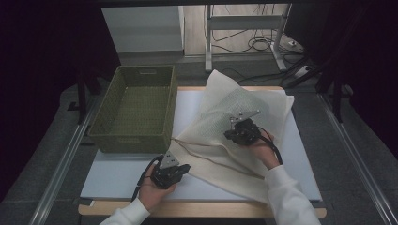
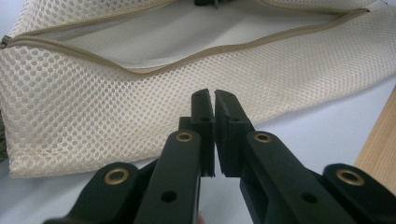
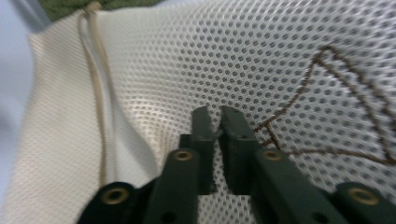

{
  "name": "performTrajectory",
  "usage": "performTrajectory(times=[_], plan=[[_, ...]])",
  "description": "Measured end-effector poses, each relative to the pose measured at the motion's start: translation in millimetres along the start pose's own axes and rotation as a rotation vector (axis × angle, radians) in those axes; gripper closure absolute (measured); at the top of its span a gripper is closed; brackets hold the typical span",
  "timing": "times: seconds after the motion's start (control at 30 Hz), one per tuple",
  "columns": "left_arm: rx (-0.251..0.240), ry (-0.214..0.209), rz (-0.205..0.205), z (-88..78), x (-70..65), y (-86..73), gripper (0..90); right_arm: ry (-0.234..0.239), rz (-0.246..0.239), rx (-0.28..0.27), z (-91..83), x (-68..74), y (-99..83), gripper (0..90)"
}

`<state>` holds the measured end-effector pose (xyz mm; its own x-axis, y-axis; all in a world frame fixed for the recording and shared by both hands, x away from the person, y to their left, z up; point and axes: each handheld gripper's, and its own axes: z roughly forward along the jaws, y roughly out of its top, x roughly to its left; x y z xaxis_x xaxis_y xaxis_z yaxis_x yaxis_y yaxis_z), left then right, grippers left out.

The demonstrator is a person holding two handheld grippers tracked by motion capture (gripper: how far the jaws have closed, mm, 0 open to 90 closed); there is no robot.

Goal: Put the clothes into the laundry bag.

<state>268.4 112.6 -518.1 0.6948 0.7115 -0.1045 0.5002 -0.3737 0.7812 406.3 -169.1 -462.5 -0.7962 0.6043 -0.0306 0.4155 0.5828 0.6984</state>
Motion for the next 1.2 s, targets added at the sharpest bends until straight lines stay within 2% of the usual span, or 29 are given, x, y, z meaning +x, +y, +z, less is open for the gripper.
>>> performTrajectory(times=[0.23,0.37,0.63,0.9,1.2], plan=[[0.000,0.002,-0.002,-0.7,0.9,-0.3,86.6,0.016,-0.037,0.088,26.2,5.4,-8.3,89.1],[-0.001,0.002,-0.002,-0.9,0.7,-0.4,86.3,0.033,-0.043,0.099,31.6,9.5,-11.2,89.1],[0.001,0.001,-0.001,-1.0,0.7,-0.4,86.1,0.051,-0.076,0.182,43.4,19.4,-18.8,89.2],[-0.003,0.001,-0.004,-1.0,1.1,-0.2,85.9,0.063,-0.079,0.185,45.6,19.9,-20.5,89.2],[-0.028,-0.006,-0.027,-4.9,5.6,1.5,86.7,0.071,-0.056,0.160,34.2,17.4,-18.3,88.9]])
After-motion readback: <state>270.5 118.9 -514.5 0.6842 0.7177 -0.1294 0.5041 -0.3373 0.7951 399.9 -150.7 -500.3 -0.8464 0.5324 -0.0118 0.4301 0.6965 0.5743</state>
